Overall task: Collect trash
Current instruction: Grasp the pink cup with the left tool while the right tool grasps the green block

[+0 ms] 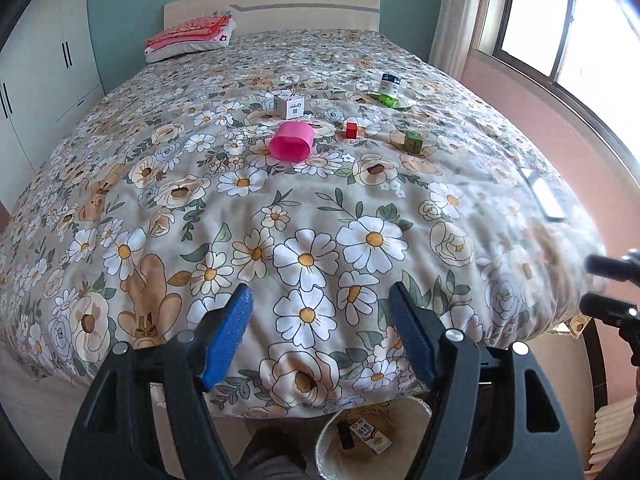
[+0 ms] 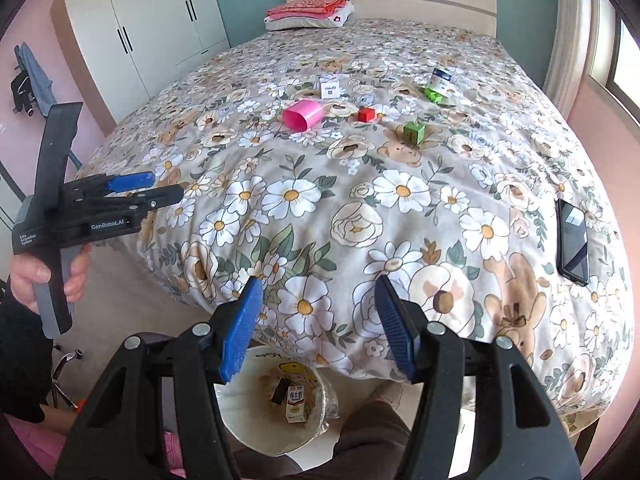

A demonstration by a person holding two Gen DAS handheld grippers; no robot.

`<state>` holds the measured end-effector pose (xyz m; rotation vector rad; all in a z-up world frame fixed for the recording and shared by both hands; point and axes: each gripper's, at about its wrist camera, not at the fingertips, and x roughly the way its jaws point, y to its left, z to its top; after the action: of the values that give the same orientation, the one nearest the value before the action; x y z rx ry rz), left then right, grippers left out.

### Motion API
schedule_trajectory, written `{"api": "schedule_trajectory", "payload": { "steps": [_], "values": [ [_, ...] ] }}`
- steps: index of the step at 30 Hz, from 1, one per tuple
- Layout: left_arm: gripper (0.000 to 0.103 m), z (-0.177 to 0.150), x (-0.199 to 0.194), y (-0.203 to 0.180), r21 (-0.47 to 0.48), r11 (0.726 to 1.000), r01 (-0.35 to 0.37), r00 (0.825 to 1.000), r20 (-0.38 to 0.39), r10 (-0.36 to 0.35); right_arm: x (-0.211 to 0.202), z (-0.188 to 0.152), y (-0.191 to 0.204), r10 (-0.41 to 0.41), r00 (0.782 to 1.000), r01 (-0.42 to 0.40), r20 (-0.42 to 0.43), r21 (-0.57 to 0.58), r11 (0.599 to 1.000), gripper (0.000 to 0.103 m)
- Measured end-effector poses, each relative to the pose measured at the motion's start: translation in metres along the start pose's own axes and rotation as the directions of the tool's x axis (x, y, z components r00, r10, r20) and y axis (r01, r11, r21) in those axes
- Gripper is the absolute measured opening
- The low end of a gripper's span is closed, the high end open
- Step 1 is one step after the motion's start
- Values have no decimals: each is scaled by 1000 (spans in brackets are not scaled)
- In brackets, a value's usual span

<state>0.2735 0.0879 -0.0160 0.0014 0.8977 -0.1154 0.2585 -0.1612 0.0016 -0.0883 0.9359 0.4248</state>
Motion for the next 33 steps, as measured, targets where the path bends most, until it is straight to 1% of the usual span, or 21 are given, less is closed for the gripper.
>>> {"api": "schedule_trajectory", "payload": {
  "steps": [3,6,8,11,15,18,22,25,28,30,33],
  "values": [
    [75,21,11,6,-8,1000,-6,1000,12,6,8,23,-10,-42,998,41,47,21,999,61],
    [75,39,24,11,0,999,-32,999,26,32,21,46,-20,-40,997,36,70,58,998,62],
    [75,51,34,14,4,999,-43,999,28,42,33,59,-24,-35,997,30,72,76,997,62],
    [75,68,50,18,-1,999,-47,999,24,47,51,78,-27,-48,996,41,77,89,995,62],
    [80,90,74,24,-6,998,-67,997,31,67,75,101,-33,-62,995,52,77,119,992,62],
    [80,106,94,27,-5,998,-68,997,30,69,98,115,-44,-67,995,56,69,154,986,62],
    [81,124,125,29,5,998,-57,998,19,57,131,131,-57,-118,992,105,55,196,975,62],
    [81,135,147,31,1,999,-41,999,19,41,157,140,-70,-123,992,110,37,244,963,62],
    [84,143,169,35,-8,1000,-9,1000,21,9,184,149,-81,-152,988,140,23,271,953,62],
    [85,148,184,34,5,1000,2,1000,21,-2,201,156,-88,-166,986,155,11,291,944,62],
    [86,155,205,33,32,999,0,1000,19,0,225,165,-98,-178,984,169,-2,320,932,62]
  ]
}}
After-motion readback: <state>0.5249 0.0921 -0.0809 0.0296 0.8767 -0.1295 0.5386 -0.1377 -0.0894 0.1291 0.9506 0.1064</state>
